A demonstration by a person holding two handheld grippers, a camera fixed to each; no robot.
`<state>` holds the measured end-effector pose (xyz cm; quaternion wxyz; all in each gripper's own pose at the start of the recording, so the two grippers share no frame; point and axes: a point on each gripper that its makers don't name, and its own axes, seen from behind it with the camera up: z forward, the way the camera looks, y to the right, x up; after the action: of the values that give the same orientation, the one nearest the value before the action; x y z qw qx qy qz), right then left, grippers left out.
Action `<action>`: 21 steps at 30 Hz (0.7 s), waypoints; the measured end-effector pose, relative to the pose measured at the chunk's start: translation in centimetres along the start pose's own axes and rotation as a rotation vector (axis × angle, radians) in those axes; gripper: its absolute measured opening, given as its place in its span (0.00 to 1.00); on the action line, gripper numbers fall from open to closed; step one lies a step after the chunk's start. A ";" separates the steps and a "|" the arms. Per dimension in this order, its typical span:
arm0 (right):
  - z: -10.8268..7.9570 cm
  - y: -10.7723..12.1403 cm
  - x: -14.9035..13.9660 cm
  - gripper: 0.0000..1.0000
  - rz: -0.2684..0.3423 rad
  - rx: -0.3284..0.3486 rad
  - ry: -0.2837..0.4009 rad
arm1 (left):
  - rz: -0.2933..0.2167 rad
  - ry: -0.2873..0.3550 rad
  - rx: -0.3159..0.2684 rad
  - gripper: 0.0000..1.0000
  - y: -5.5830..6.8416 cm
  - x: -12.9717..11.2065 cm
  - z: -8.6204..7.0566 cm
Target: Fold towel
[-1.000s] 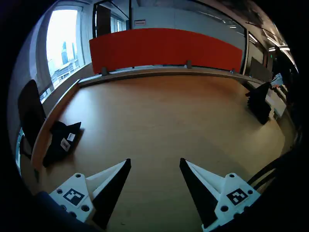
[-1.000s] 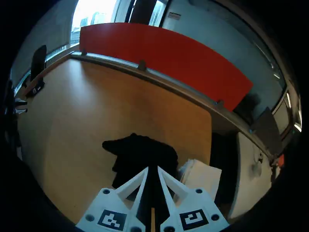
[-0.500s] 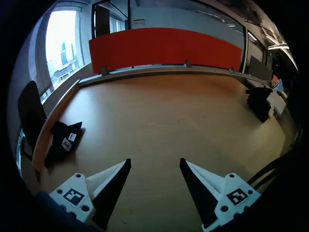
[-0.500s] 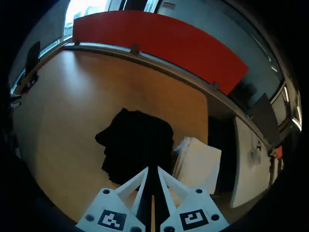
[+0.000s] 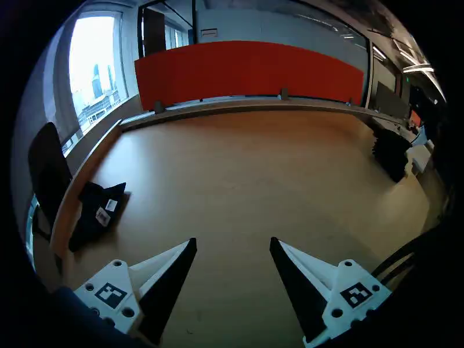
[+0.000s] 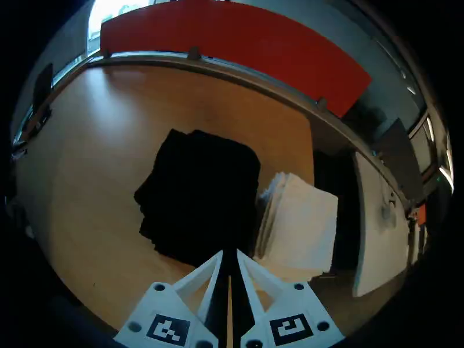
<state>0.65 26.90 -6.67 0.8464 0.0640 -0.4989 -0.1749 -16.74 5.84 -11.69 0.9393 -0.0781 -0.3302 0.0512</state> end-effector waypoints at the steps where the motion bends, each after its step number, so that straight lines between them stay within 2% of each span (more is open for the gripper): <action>1: 0.1 0.0 -0.2 0.01 0.002 0.002 -0.006 | 0.000 -0.001 0.000 0.94 0.0 0.0 0.0; 21: 1.8 0.9 -2.7 0.01 0.032 -0.011 -0.085 | 0.004 -0.010 0.011 0.94 0.1 -0.1 0.1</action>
<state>-1.88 28.87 -7.73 0.8273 0.0438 -0.5345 -0.1669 -16.91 5.92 -11.73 0.9379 -0.0734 -0.3347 0.0551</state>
